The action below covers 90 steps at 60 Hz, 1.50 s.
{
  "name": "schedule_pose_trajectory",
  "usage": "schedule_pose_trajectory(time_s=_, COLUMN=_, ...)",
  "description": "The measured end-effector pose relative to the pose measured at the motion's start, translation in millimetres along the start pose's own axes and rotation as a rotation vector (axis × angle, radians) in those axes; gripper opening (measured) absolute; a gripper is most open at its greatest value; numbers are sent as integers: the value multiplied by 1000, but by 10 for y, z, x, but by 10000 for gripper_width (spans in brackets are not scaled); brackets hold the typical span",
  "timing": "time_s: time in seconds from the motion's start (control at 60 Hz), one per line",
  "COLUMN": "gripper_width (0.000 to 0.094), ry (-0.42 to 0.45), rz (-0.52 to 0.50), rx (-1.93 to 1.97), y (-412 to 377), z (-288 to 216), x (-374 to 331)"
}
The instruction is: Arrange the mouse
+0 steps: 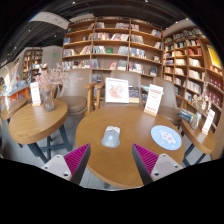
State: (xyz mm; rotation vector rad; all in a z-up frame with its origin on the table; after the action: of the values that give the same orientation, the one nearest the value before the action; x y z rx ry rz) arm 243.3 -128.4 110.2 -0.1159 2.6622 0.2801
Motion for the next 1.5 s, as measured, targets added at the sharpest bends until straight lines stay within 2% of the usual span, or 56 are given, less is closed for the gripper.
schedule_pose_trajectory(time_s=0.983, gripper_width=849, ry=-136, rz=10, rx=85, y=-29, z=26, x=1551)
schedule_pose_trajectory(time_s=1.5, gripper_width=837, ry=-193, rz=17, rx=110, y=-68, z=75, x=1897)
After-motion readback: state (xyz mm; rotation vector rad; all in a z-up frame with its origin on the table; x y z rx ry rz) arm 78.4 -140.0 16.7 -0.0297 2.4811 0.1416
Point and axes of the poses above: the point between the fingertips, and its own axes, seen from behind it with the camera up: y to the right, z down, x forward, the way the camera looks, the point moved 5 cm from there along -x, backward, against the way the camera looks, and after that the axes turned 6 degrees about -x, right-handed, at the moved point
